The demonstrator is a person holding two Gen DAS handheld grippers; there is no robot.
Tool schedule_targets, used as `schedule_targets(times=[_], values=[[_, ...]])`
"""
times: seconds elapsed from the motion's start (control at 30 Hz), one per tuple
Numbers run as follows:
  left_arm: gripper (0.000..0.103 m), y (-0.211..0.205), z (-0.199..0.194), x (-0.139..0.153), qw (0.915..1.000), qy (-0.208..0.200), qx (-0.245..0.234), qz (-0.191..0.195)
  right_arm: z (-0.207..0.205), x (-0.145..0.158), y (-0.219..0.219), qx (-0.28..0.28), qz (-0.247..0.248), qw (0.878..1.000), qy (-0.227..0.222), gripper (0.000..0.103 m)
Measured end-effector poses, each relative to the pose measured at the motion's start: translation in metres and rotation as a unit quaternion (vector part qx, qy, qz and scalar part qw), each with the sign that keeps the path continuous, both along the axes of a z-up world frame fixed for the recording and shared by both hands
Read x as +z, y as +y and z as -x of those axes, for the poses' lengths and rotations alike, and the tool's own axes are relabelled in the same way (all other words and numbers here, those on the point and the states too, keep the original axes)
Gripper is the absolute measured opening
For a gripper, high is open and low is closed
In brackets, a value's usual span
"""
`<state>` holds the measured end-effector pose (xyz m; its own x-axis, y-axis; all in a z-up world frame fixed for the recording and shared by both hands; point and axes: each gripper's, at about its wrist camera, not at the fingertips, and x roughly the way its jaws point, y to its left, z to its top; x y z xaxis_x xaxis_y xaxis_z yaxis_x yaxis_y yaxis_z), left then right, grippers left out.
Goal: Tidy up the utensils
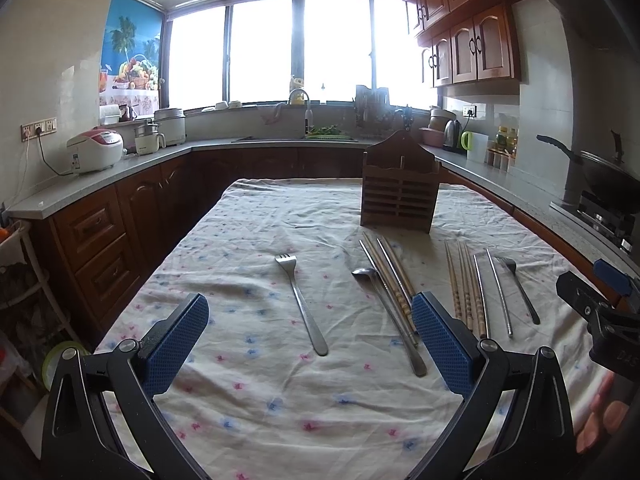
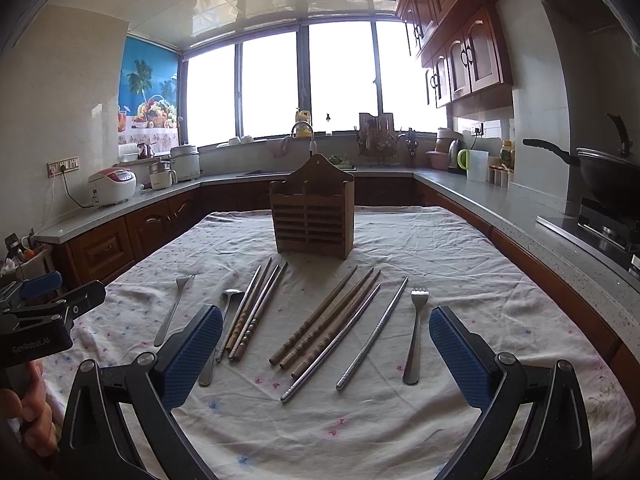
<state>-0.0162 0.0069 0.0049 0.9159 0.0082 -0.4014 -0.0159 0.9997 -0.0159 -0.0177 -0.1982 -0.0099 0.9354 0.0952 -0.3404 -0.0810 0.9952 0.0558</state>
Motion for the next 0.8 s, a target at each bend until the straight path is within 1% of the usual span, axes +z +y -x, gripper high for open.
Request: schedule_targets(times=[0.8], values=[[0.103,0.0016,-0.0013,0.0007,1.0000,0.001,-0.003,0.004,-0.0015,0.0014,-0.0002,0.008,-0.007,1.000,-0.004,0.103]])
